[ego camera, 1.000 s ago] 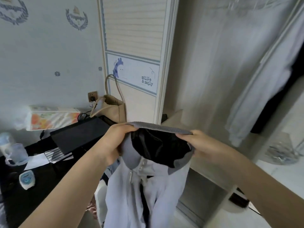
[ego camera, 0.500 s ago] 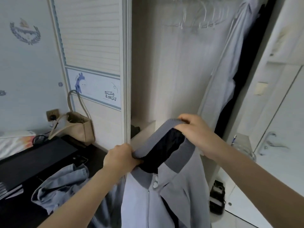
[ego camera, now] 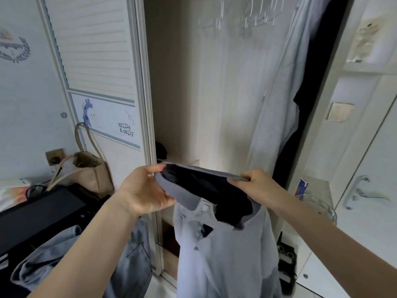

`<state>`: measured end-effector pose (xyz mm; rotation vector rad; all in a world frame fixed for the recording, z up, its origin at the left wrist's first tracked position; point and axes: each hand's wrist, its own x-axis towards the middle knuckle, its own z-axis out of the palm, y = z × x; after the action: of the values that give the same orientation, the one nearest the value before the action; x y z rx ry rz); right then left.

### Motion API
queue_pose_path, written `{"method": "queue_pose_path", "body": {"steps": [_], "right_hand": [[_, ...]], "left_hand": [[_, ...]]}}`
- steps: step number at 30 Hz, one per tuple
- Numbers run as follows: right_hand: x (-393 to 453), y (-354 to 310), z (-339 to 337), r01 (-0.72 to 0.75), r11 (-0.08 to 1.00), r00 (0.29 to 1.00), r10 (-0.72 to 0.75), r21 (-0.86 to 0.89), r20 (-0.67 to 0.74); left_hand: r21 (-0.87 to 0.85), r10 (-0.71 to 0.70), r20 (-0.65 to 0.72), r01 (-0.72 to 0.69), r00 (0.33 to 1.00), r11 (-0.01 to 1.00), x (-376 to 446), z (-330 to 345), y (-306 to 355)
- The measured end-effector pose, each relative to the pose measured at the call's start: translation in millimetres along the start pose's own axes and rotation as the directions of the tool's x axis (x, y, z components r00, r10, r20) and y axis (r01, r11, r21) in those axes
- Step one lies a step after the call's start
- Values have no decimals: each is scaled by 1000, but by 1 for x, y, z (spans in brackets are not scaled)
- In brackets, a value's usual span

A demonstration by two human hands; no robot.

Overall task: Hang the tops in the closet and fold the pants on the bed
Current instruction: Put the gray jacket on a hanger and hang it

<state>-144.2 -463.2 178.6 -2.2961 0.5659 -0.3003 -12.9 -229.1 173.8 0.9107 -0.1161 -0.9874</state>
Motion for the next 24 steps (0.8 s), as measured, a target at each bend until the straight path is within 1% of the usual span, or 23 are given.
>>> {"method": "queue_pose_path", "body": {"steps": [2, 4, 7, 9, 10, 12, 14, 18, 20, 22, 24], "right_hand": [[11, 6, 1, 2, 1000, 1000, -2, -16, -6], [23, 10, 2, 4, 1000, 1000, -4, 9, -4], [39, 8, 3, 19, 999, 1000, -19, 30, 5], [56, 3, 4, 47, 999, 999, -47, -26, 9], [60, -1, 5, 45, 998, 999, -43, -45, 33], [75, -12, 6, 34, 999, 997, -34, 1, 64], [95, -28, 5, 34, 999, 999, -36, 39, 38], [139, -75, -9, 42, 988, 994, -26, 146, -108], [156, -99, -26, 63, 989, 973, -31, 132, -228], [171, -125, -49, 109, 991, 925, -70, 84, -374], [183, -155, -77, 171, 985, 840, -142, 8, -523]], "left_hand": [[-60, 33, -11, -33, 999, 998, 7, 7, 9], [-84, 73, -26, -75, 997, 994, 18, 12, 18], [-7, 139, -38, -139, 990, 990, 41, 14, 30], [60, 173, -23, -171, 985, 983, 62, 16, 45], [82, 187, -16, -185, 982, 979, 70, 18, 51], [124, 205, 12, -205, 979, 971, 89, 25, 69], [135, 221, 39, -225, 974, 965, 108, 33, 93], [207, 230, 121, -252, 965, 946, 136, 49, 148], [239, 230, 151, -261, 962, 935, 149, 57, 168], [262, 249, 180, -290, 952, 920, 159, 65, 185], [268, 252, 206, -303, 945, 915, 171, 71, 200]]}}
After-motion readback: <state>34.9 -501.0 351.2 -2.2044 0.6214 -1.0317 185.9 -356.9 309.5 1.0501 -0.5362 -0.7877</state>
